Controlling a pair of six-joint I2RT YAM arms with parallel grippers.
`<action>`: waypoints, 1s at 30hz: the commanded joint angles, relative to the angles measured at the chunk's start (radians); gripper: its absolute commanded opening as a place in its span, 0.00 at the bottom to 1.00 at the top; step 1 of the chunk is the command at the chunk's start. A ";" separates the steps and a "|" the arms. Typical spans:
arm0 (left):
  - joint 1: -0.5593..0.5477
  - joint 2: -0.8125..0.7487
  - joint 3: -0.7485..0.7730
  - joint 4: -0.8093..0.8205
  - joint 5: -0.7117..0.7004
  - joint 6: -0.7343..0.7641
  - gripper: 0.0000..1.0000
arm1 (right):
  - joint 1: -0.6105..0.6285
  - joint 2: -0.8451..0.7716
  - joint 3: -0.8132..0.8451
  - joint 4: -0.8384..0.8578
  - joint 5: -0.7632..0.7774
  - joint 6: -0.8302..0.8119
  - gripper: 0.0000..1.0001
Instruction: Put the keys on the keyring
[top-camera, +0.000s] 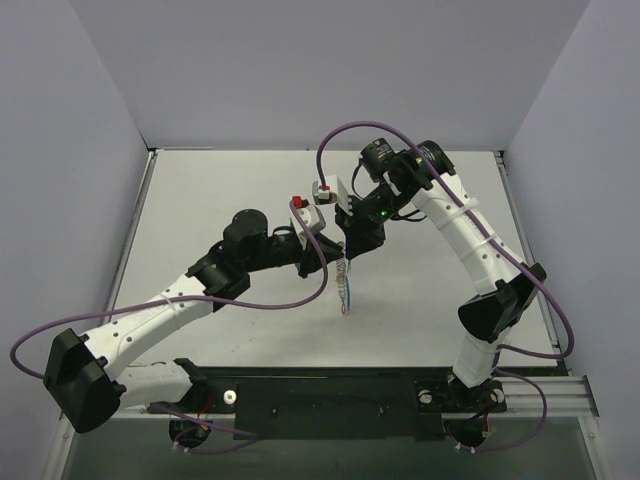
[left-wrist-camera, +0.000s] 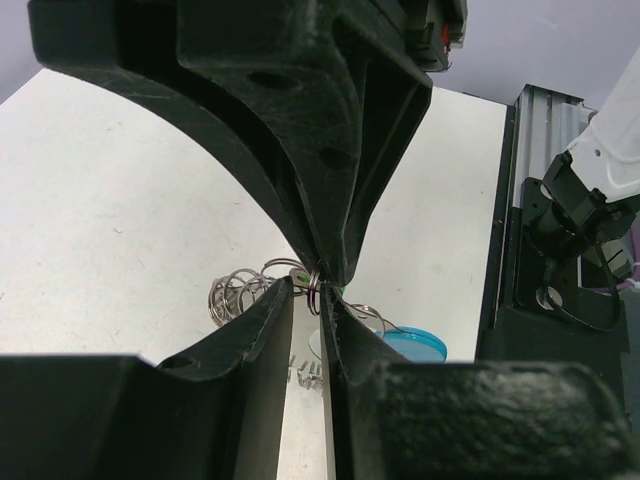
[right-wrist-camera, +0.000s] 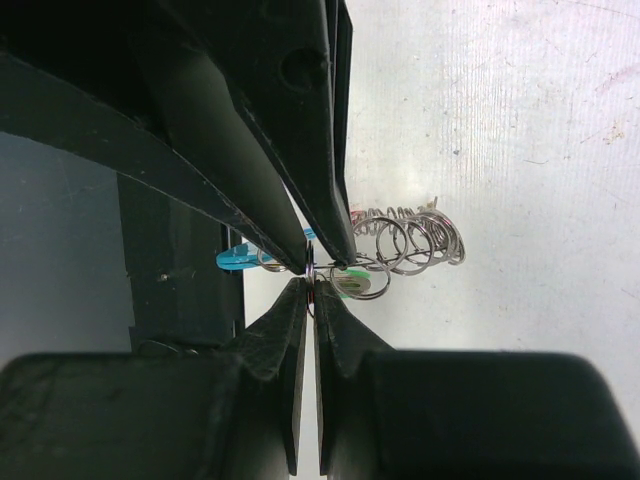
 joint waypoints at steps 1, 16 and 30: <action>-0.005 0.007 0.047 0.038 0.034 -0.005 0.26 | 0.008 0.000 0.035 -0.080 -0.045 -0.002 0.00; -0.001 -0.049 -0.036 0.139 -0.003 -0.051 0.00 | -0.015 -0.008 0.020 -0.079 -0.072 0.009 0.25; 0.139 -0.145 -0.413 0.980 -0.118 -0.583 0.00 | -0.165 -0.074 -0.085 0.022 -0.339 0.079 0.44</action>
